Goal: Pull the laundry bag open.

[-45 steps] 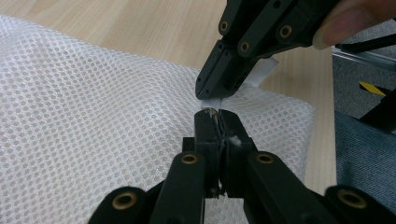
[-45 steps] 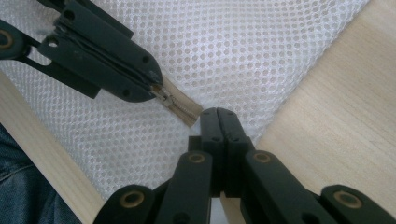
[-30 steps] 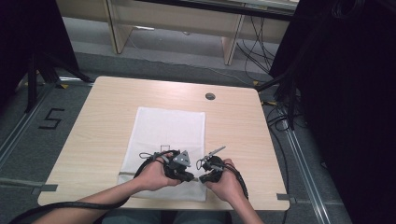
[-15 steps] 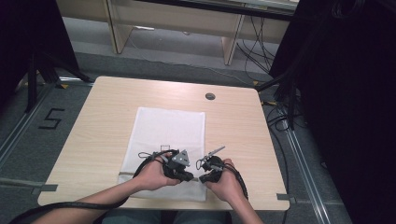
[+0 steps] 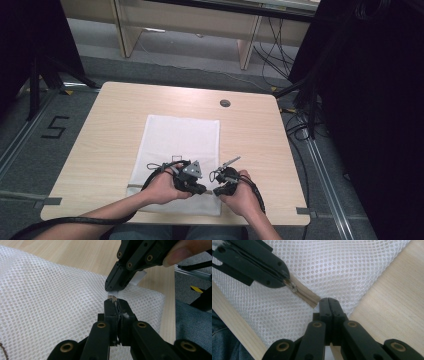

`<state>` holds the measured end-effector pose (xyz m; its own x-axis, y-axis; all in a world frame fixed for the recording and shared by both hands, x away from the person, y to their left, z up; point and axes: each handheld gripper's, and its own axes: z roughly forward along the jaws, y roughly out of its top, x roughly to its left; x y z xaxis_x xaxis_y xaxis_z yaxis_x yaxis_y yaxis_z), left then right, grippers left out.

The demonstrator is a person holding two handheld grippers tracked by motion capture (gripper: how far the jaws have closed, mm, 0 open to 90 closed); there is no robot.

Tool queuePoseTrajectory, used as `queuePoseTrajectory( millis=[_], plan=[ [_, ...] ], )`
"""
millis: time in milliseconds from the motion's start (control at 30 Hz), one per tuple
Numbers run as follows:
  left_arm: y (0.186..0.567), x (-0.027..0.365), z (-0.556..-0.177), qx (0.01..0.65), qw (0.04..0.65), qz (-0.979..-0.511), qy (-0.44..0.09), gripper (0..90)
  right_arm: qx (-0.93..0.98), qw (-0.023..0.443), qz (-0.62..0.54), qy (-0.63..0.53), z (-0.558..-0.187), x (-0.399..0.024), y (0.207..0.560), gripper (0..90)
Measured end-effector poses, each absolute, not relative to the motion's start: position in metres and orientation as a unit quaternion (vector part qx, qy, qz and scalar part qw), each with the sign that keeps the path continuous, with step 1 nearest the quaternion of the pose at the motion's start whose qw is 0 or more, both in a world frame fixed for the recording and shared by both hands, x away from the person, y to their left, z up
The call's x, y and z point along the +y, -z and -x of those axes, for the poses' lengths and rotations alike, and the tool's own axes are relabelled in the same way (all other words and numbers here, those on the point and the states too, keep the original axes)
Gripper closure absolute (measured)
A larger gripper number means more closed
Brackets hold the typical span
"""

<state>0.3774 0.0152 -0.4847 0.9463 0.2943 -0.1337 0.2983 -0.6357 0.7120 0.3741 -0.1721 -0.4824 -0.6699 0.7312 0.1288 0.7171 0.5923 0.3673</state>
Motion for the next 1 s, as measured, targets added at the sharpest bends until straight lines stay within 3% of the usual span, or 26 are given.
queuePoseTrajectory(
  millis=[1000],
  plan=[
    [0.4812,0.0205,-0.3769,0.162,0.395,-0.904,-0.001,87.3,0.893,0.024,-0.404,-0.197,-0.3727,-0.1706,0.4821,90.0]
  ],
)
